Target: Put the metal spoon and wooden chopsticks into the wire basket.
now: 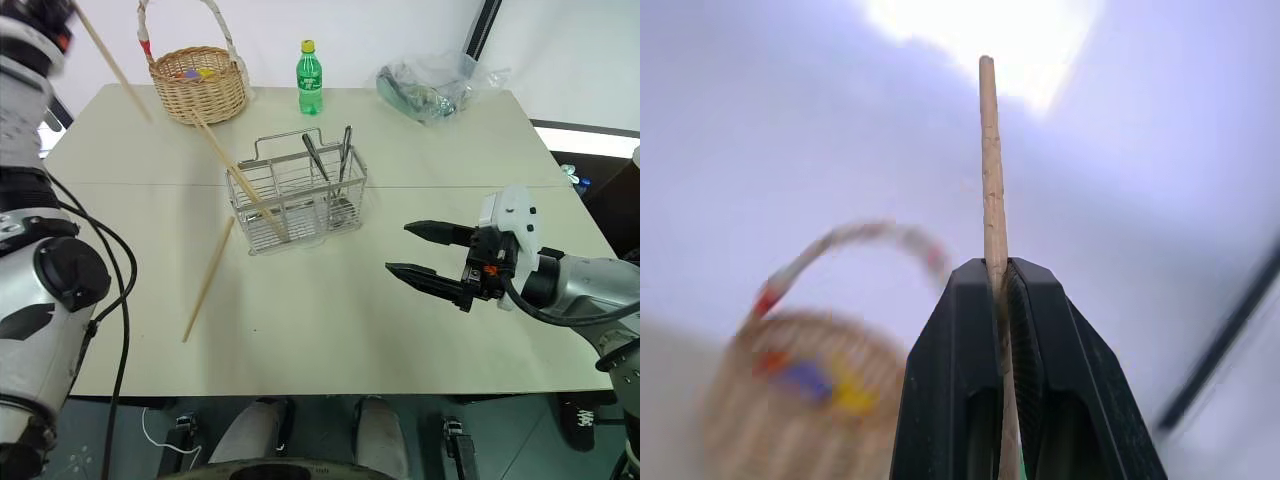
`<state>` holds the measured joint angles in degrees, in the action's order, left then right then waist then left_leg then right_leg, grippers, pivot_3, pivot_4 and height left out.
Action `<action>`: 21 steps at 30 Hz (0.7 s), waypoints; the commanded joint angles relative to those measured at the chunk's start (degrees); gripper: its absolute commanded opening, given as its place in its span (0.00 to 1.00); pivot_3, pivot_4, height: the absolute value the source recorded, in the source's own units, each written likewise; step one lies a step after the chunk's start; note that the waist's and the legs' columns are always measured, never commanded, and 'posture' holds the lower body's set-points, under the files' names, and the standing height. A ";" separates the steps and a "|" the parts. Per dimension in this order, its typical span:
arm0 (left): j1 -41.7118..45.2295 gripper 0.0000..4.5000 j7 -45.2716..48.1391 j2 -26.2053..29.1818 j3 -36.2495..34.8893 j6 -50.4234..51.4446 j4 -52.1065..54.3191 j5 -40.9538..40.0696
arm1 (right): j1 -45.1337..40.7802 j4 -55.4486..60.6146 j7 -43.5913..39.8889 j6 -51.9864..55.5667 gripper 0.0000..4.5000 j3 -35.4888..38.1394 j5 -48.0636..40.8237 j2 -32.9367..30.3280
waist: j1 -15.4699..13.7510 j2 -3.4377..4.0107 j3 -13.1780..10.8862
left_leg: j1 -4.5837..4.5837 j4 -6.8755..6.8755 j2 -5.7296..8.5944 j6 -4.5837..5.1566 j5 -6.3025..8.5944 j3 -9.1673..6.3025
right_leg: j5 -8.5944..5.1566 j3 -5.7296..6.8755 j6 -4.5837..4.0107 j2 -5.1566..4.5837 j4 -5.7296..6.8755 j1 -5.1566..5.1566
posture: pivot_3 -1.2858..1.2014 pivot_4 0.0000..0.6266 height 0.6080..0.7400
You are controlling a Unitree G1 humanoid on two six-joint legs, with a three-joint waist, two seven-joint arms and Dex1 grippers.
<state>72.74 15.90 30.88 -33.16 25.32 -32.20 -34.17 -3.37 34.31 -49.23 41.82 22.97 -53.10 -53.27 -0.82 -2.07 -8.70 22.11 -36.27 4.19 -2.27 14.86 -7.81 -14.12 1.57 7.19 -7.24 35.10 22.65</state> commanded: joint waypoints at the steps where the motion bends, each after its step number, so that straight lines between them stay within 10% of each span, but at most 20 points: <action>1: -1.36 0.01 -0.52 -1.74 4.42 2.61 10.40 -0.59 | -1.29 0.75 0.86 -0.36 0.77 0.68 -0.83 -0.01 | -0.04 0.00 0.00 | -0.05 -0.02 0.01 0.00 0.00 0.00 | 0.00 0.01 0.00 0.01 0.01 -0.06 | 0.52 0.24 0.50; 21: -21.84 0.01 0.58 -17.91 20.69 1.61 28.29 3.58 | 2.92 3.64 8.43 -0.52 0.77 3.97 -3.07 4.19 | -0.26 0.02 -0.02 | -0.42 -0.02 -0.04 0.01 0.00 0.06 | 0.00 -0.11 -0.02 0.10 -0.03 -0.40 | 0.52 0.24 0.50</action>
<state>50.34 17.00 13.47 -12.35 28.31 -7.50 -30.46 -0.43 36.19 -41.15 41.77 24.77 -55.22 -48.71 -1.08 -2.05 -8.72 21.70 -36.30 4.14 -2.25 14.86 -7.76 -14.12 1.46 7.18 -7.14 35.06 22.26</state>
